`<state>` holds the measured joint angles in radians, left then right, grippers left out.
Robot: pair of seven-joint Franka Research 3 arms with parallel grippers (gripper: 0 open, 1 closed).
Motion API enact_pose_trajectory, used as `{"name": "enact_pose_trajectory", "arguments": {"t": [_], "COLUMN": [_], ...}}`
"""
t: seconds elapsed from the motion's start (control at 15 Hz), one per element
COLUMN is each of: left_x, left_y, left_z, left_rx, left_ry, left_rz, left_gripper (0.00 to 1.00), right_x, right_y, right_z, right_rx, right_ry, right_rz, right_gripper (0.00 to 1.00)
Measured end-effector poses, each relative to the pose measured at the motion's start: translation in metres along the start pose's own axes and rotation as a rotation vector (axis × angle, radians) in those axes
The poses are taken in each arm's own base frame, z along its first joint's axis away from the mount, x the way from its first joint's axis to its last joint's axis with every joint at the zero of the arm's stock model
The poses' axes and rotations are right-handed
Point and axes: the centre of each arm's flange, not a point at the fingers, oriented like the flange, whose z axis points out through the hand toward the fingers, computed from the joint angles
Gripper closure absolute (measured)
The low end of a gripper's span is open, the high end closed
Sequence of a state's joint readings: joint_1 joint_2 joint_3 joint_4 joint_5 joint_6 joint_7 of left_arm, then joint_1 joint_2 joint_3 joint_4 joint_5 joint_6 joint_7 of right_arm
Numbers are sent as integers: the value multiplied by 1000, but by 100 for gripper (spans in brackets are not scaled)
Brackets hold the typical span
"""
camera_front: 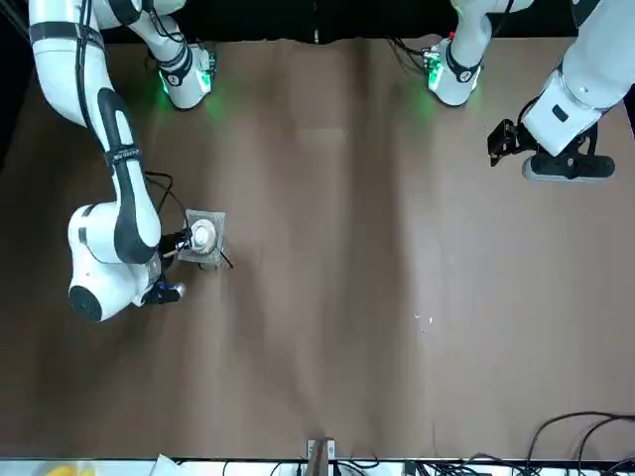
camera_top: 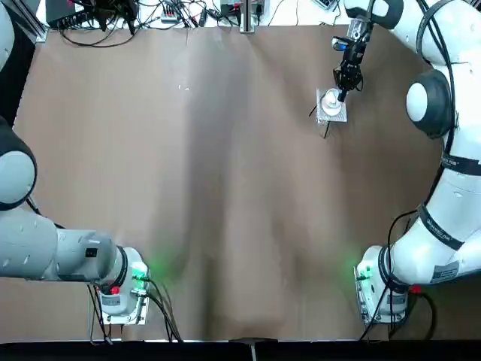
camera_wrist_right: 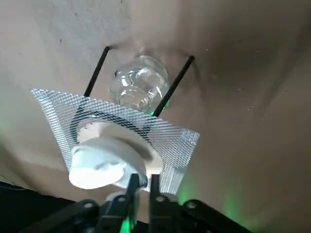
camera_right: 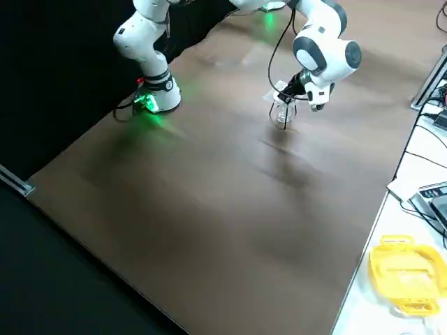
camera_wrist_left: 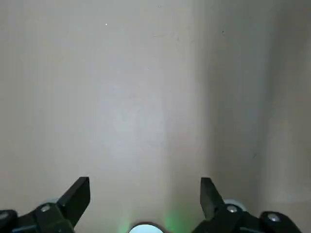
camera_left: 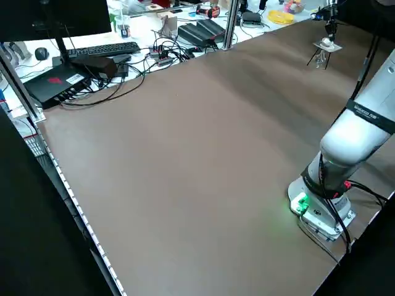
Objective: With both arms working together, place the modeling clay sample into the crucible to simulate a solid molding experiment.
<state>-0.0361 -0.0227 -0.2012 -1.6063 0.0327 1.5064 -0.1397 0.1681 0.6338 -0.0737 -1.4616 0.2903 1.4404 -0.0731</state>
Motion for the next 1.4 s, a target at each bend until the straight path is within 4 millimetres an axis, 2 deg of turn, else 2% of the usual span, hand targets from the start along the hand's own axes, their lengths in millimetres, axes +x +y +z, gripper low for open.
{"name": "enact_pose_trajectory", "arguments": {"t": [0.13,0.53,0.73,1.0,1.4], "left_x": [0,1,-1,-4,-5], "left_y": [0,-9,1,20,27], "left_z": [0,-7,-9,-10,-10], "left_rx": [0,-18,-23,-20,-19], "left_ry": [0,12,17,19,19], "left_rz": [0,-19,-2,33,47], "left_gripper": [0,0,0,0,0], "right_x": [1,0,-2,-8,-18], "right_y": [0,-2,-3,3,2], "right_z": [2,-5,-14,-32,-46], "right_rx": [0,-1,-1,6,8], "right_ry": [-3,11,30,62,77], "right_rz": [-1,-6,-9,-5,-9], "right_gripper": [79,27,1,0,0]}}
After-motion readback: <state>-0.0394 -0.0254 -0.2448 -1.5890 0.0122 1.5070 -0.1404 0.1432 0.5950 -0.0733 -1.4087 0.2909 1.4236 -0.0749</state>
